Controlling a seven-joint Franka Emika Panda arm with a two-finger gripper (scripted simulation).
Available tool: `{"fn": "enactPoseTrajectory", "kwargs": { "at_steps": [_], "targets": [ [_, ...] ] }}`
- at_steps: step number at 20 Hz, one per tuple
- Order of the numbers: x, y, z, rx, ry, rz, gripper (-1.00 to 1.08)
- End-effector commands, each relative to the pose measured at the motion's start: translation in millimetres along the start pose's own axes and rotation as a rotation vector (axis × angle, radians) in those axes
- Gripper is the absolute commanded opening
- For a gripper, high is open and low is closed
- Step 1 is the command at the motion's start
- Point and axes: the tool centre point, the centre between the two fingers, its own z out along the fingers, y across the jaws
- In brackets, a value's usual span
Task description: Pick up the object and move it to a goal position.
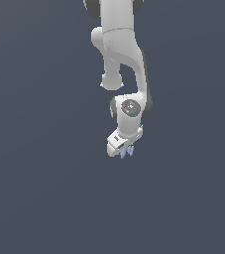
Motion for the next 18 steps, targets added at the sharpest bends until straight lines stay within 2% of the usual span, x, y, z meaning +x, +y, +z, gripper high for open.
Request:
{"fn": "enactPoseTrajectory", "kwargs": {
  "at_steps": [1, 9, 18],
  "targets": [
    [0, 1, -1, 0.001, -0.001, 0.000, -1.00],
    [12, 13, -29, 0.001, -0.001, 0.000, -1.00],
    [38, 43, -91, 0.003, -0.001, -0.001, -1.00]
  ]
}}
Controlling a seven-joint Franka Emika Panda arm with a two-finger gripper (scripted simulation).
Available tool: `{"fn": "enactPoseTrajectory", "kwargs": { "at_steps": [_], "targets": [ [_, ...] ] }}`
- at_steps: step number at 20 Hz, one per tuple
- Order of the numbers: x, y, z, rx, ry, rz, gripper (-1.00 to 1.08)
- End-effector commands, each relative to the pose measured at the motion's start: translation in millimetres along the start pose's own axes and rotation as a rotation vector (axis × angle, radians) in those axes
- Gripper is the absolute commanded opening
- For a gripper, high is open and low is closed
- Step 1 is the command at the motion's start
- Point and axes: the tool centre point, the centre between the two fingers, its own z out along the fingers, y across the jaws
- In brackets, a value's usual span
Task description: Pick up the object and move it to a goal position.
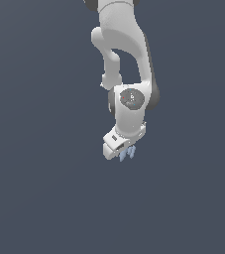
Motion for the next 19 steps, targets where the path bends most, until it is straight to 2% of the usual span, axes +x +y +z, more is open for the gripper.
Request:
{"fn": "enactPoseTrajectory", "kwargs": {
  "at_steps": [1, 10, 19],
  "targets": [
    [8, 9, -20, 0.001, 0.000, 0.000, -1.00],
    [30, 33, -65, 0.001, -0.001, 0.000, -1.00],
    [36, 40, -76, 0.000, -0.002, 0.000, -1.00]
  ]
}}
